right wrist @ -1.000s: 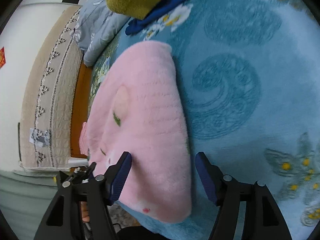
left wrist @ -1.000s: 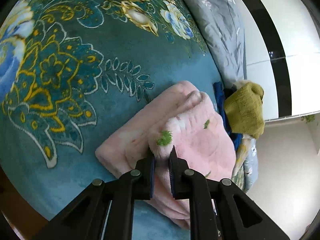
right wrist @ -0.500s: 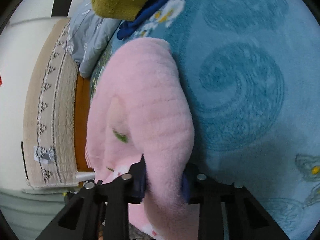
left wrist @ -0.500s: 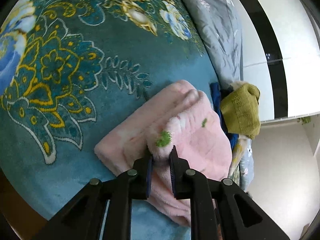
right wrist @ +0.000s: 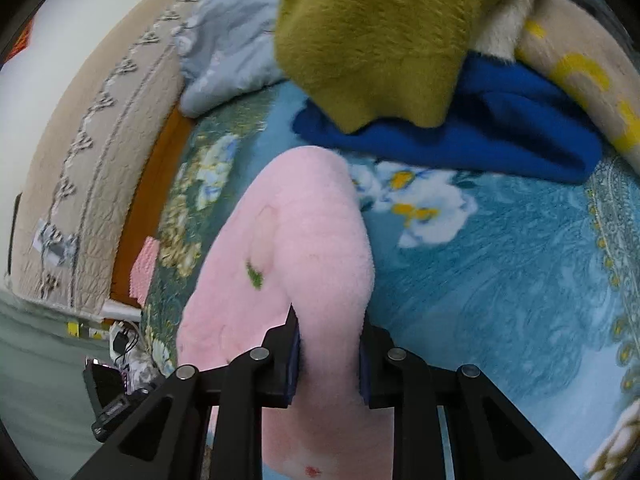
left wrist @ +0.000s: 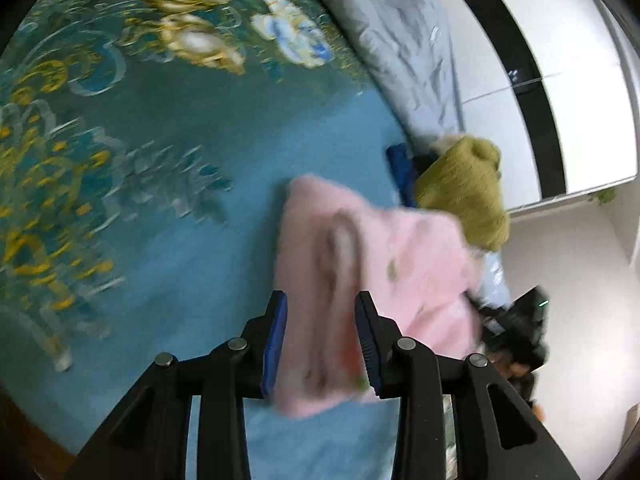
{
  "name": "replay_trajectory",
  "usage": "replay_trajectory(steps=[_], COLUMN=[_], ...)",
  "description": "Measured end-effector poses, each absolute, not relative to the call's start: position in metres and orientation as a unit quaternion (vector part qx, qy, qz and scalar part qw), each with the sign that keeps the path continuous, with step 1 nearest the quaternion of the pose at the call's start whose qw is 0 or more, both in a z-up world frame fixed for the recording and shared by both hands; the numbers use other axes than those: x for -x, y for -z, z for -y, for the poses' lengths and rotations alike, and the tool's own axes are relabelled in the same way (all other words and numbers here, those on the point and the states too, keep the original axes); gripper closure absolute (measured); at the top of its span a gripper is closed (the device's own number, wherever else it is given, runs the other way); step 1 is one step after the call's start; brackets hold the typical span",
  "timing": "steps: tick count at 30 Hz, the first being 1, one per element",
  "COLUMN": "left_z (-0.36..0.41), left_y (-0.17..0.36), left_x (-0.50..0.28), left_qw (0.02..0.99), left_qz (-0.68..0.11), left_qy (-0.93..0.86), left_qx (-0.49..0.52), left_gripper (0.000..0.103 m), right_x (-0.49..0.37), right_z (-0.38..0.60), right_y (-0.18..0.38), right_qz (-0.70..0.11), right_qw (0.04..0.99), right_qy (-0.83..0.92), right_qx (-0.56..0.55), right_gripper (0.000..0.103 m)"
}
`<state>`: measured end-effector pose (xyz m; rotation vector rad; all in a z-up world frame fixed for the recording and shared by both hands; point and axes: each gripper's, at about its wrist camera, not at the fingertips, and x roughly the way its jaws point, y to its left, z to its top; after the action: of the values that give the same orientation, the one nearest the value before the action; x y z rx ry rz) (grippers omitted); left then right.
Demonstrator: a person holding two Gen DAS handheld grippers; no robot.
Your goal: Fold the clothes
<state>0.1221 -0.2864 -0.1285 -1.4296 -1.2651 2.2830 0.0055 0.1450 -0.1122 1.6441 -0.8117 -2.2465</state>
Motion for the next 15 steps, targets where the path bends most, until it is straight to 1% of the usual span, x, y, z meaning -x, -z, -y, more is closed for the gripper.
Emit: replay_trajectory(steps=[2, 7, 9, 10, 11, 15], left_z=[0.279, 0.267, 0.267, 0.267, 0.262, 0.243], left_y=[0.131, 0.156, 0.160, 0.158, 0.153, 0.137], left_x=[-0.107, -0.078, -0.075, -0.076, -0.074, -0.067], left_qw=[0.092, 0.083, 0.090, 0.100, 0.108, 0.136], left_qz=[0.434, 0.440, 0.466, 0.485, 0.479, 0.440], left_qy=[-0.763, -0.741, -0.731, -0.730, -0.736, -0.757], left_qx=[0.471, 0.500, 0.491, 0.472, 0.466, 0.464], left_gripper=[0.051, 0.050, 0.053, 0.068, 0.081, 0.089], right_x=[-0.003, -0.013, -0.016, -0.017, -0.017, -0.014], right_z=[-0.147, -0.155, -0.158, -0.159, -0.160, -0.158], right_y=[0.126, 0.149, 0.151, 0.151, 0.151, 0.150], right_qz=[0.272, 0.287, 0.287, 0.287, 0.285, 0.276], right_qw=[0.109, 0.100, 0.099, 0.099, 0.099, 0.097], right_qy=[0.761, 0.751, 0.750, 0.749, 0.750, 0.752], right_qx=[-0.578, -0.587, -0.588, -0.588, -0.589, -0.591], right_gripper=[0.079, 0.078, 0.078, 0.078, 0.078, 0.078])
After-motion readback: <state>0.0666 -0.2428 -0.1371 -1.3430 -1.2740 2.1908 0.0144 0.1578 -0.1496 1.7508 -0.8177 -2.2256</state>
